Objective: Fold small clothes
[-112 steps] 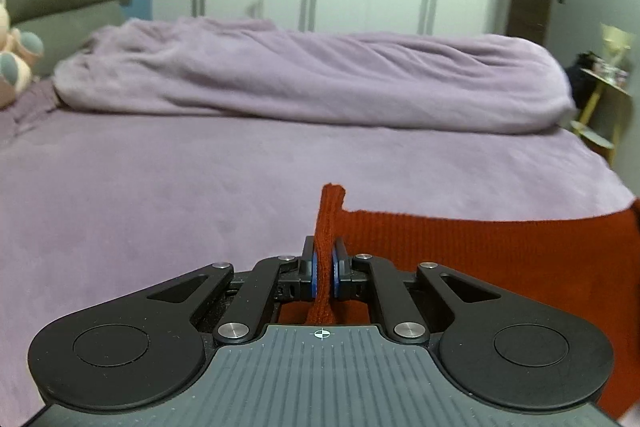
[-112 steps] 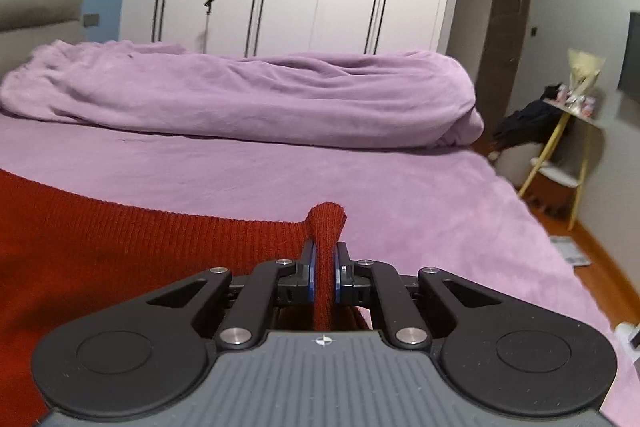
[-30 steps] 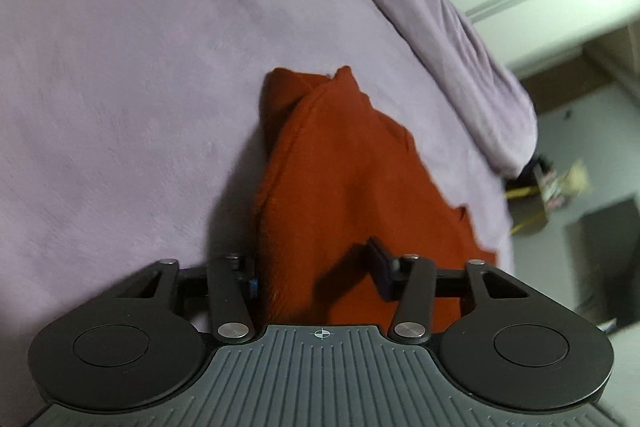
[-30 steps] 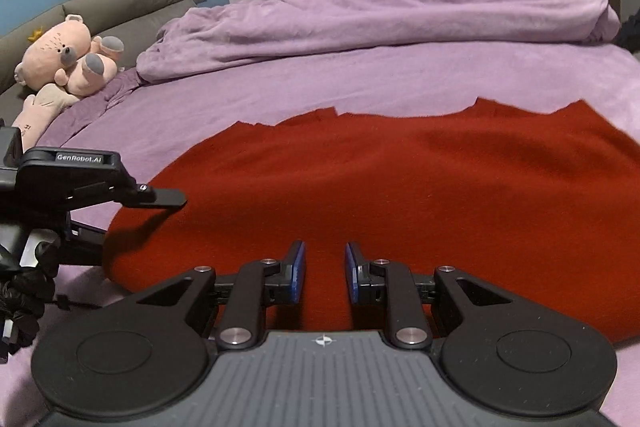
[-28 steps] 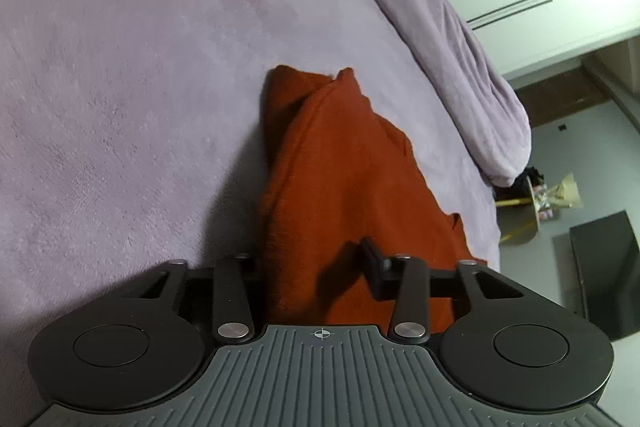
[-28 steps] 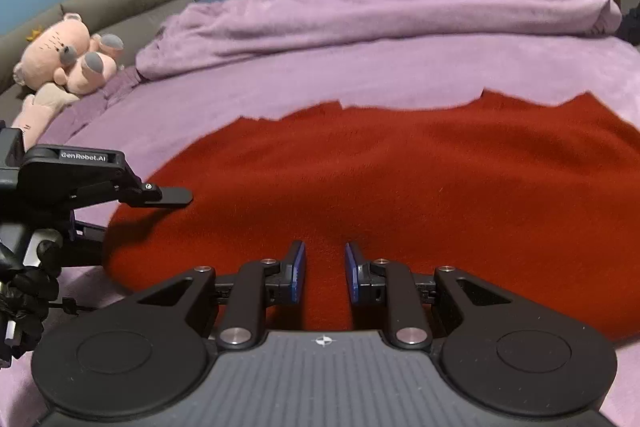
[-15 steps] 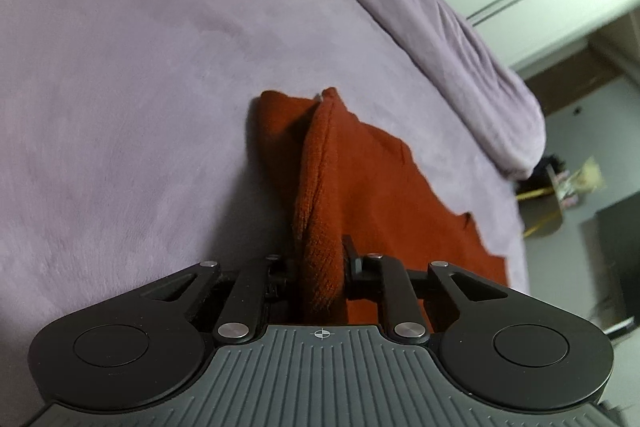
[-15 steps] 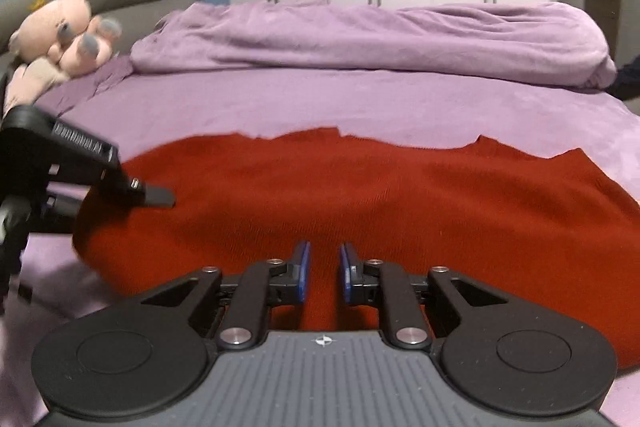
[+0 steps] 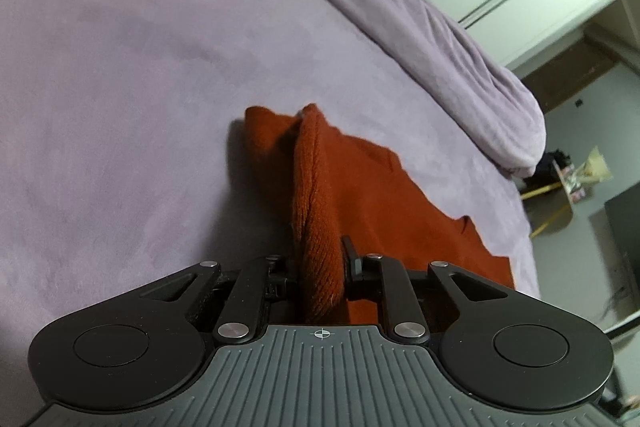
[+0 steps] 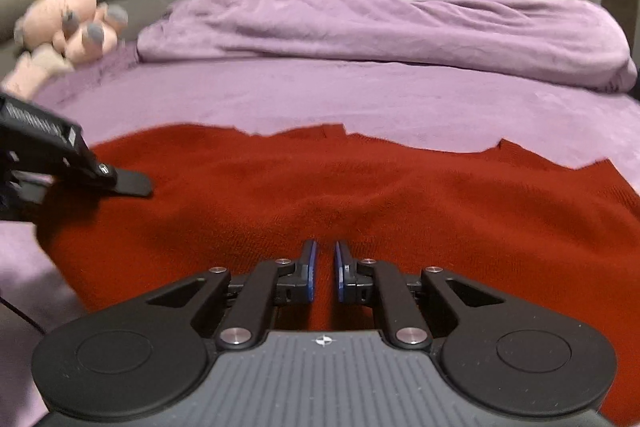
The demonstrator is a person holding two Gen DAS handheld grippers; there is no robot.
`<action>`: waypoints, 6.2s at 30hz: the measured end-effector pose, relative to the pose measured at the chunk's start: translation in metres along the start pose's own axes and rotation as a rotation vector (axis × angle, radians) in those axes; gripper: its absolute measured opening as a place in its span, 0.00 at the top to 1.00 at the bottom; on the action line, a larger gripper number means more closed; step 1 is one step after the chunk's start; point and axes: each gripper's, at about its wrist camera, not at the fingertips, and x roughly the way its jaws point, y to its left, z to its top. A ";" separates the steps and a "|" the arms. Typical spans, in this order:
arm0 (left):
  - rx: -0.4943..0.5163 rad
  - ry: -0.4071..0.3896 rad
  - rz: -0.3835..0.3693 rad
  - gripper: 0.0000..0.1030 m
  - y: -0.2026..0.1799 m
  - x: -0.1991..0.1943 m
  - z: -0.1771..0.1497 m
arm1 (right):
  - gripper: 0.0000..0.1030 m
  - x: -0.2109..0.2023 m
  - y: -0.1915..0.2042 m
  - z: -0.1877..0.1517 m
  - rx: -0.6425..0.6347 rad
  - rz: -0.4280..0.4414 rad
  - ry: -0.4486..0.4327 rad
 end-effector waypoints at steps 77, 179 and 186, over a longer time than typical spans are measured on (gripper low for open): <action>0.319 0.145 0.132 0.33 -0.118 0.026 -0.076 | 0.90 -0.042 -0.054 0.049 -0.187 -0.129 -0.064; 0.357 -0.014 0.224 0.35 -0.229 0.109 -0.083 | 0.90 0.006 -0.178 0.060 0.183 -0.152 0.048; 0.458 -0.041 0.315 0.20 -0.249 0.159 -0.065 | 0.97 0.055 -0.215 0.076 0.222 -0.212 0.063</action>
